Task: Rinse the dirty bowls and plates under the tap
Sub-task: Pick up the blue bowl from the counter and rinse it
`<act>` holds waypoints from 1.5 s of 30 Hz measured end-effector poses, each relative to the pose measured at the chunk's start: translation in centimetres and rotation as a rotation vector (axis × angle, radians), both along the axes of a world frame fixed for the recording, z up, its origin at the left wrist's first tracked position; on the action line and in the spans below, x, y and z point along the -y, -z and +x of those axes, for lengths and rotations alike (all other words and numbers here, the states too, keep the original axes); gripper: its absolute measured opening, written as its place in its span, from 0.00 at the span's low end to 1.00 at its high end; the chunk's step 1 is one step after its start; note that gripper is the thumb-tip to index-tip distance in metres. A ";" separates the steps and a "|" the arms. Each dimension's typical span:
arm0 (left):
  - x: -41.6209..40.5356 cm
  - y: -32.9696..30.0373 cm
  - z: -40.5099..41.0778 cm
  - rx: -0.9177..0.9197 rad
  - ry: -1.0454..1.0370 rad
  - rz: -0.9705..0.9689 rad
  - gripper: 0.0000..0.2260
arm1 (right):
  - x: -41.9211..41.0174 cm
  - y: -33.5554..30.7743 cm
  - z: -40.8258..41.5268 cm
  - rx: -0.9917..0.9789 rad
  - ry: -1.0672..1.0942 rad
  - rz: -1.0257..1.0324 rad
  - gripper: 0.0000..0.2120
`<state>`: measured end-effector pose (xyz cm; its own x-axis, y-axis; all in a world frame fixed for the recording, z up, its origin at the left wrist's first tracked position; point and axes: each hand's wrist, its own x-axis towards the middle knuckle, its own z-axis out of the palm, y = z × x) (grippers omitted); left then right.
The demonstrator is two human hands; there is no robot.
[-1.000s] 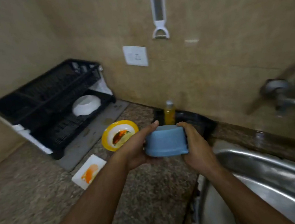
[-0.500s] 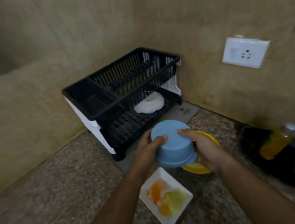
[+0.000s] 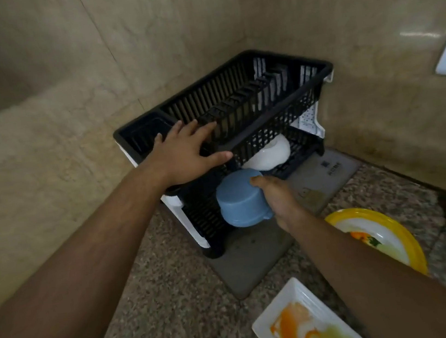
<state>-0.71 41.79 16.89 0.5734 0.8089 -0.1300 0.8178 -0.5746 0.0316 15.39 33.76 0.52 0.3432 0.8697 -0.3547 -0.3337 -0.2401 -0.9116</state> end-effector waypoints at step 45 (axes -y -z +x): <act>-0.5 1.0 -0.3 0.163 0.072 0.006 0.36 | -0.3 -1.2 0.7 0.889 -0.319 -0.009 0.11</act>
<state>-1.03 42.32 15.86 0.6432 0.7652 -0.0262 0.7587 -0.6324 0.1566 16.14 34.04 1.69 0.2375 0.9677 -0.0848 0.5653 -0.2087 -0.7981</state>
